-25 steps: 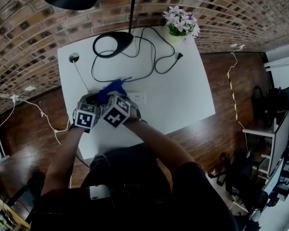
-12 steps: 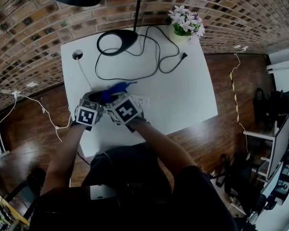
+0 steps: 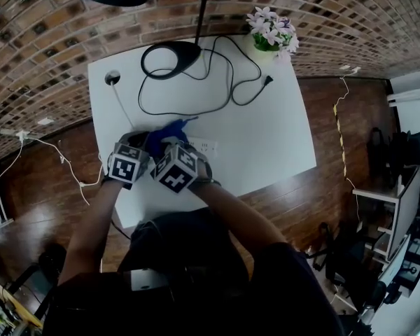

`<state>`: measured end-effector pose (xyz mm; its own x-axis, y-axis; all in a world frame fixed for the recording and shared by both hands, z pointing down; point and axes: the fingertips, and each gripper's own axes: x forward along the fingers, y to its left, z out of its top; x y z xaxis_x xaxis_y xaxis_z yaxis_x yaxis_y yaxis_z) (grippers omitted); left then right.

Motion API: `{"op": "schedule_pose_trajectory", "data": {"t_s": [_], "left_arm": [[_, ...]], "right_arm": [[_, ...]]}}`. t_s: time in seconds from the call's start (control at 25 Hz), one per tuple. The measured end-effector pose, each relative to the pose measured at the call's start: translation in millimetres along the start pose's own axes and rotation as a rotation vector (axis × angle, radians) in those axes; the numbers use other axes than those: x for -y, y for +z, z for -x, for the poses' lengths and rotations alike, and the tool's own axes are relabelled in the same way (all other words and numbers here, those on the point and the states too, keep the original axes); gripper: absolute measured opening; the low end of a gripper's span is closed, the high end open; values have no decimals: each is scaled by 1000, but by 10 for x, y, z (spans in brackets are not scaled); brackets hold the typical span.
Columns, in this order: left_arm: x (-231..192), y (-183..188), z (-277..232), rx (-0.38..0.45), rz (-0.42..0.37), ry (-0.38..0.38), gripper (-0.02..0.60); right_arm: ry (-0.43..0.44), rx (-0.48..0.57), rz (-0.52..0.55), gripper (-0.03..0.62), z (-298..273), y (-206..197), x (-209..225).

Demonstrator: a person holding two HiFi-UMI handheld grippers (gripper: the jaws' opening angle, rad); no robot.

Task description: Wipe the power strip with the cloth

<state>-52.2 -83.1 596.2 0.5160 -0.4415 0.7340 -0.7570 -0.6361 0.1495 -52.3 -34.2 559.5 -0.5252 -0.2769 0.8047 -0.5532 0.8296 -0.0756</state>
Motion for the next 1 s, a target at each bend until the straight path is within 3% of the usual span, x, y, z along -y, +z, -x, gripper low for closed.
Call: {"op": "schedule_pose_trajectory", "data": {"t_s": [0.24, 0.44, 1.0], "left_arm": [[10, 1, -7, -12, -4, -20, 11], [9, -4, -2, -13, -1, -16, 11], [-89, -104, -72, -23, -18, 8, 11]], "right_arm": [[-26, -9, 123, 58, 22, -106, -7], [-2, 17, 12, 58, 94, -166, 64], [-34, 32, -84, 57, 364, -525, 393]]}}
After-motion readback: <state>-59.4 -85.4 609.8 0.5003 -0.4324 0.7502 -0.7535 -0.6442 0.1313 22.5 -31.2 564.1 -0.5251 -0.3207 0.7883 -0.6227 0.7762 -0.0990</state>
